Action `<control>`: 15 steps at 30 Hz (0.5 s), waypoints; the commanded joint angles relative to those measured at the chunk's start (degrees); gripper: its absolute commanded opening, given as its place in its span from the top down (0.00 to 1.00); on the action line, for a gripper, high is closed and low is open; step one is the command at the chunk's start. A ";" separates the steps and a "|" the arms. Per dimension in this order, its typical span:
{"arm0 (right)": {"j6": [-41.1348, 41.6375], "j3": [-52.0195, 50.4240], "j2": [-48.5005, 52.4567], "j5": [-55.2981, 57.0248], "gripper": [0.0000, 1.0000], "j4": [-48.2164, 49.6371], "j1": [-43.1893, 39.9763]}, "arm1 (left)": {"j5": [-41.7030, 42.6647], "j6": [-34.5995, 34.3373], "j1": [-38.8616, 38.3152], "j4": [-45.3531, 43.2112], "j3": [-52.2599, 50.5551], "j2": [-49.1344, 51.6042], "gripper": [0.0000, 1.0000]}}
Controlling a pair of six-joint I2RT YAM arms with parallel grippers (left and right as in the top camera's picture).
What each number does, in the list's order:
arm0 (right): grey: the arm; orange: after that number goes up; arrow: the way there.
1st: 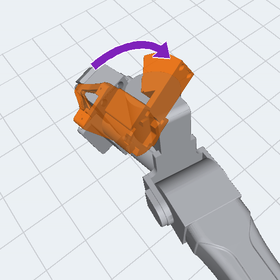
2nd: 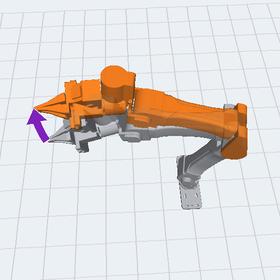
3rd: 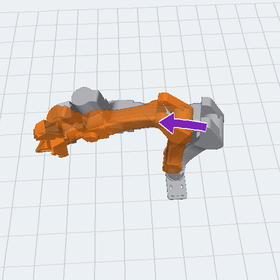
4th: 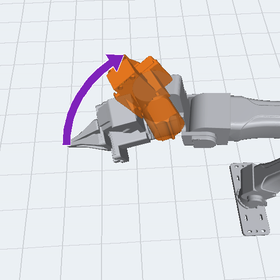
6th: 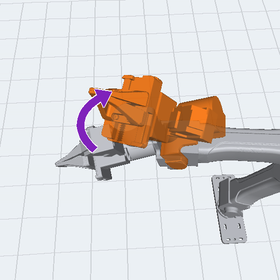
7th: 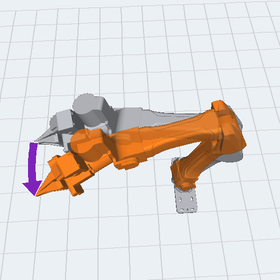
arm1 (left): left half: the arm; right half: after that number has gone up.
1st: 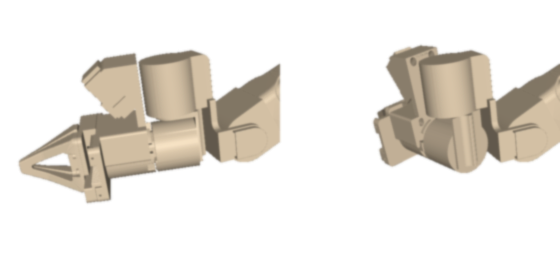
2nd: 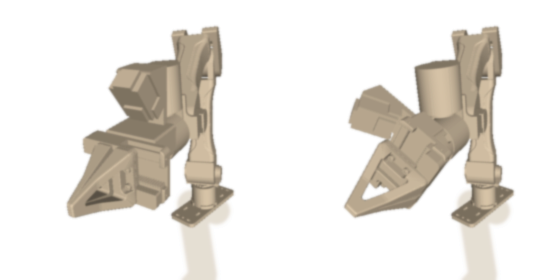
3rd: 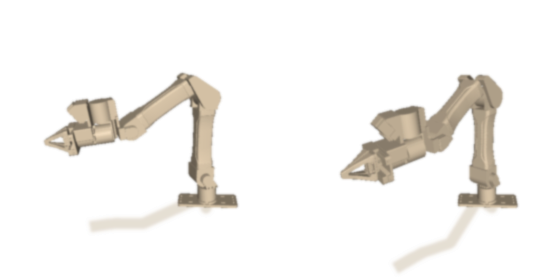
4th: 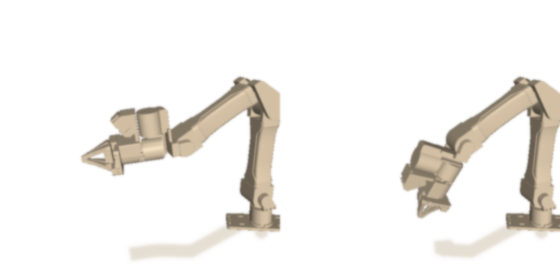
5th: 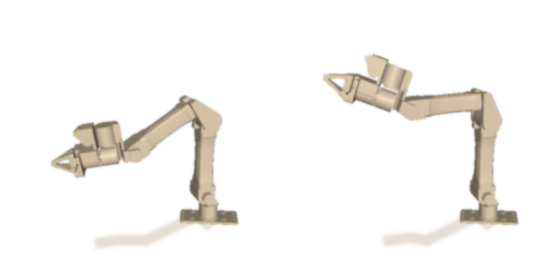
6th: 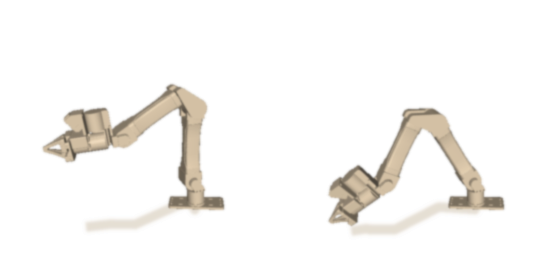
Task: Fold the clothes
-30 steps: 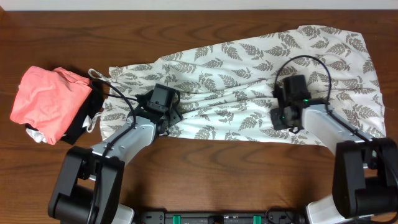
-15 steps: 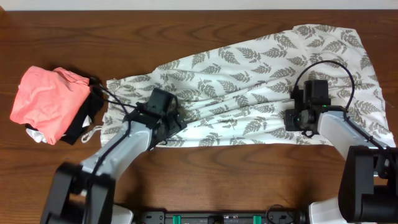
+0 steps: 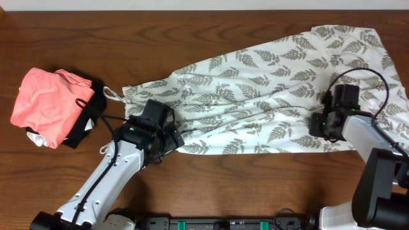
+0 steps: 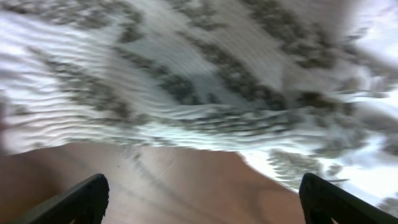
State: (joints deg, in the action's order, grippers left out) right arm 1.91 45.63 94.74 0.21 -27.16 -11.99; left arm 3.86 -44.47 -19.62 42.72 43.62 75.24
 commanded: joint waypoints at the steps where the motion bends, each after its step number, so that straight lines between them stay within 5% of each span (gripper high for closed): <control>1: 2.36 -4.13 4.13 5.51 0.88 -2.21 -2.64 | 0.11 1.14 0.24 2.60 -0.42 -0.02 0.02; 4: 2.36 -4.13 4.13 5.44 0.88 -2.16 -2.73 | 3.54 -0.50 0.24 4.74 -0.42 -0.02 0.02; 10: 2.36 -4.13 4.13 5.25 0.88 -1.99 -2.73 | 3.82 -15.06 0.24 5.09 -1.97 -0.02 0.02; 15: 2.36 -4.13 4.13 5.25 0.88 -1.97 -2.73 | -2.27 -18.23 1.07 4.48 -4.37 -0.02 0.02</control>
State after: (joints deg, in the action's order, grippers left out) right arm 3.33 45.63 94.72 0.64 -27.35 -13.61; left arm 5.93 -58.22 -19.49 46.85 40.73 75.24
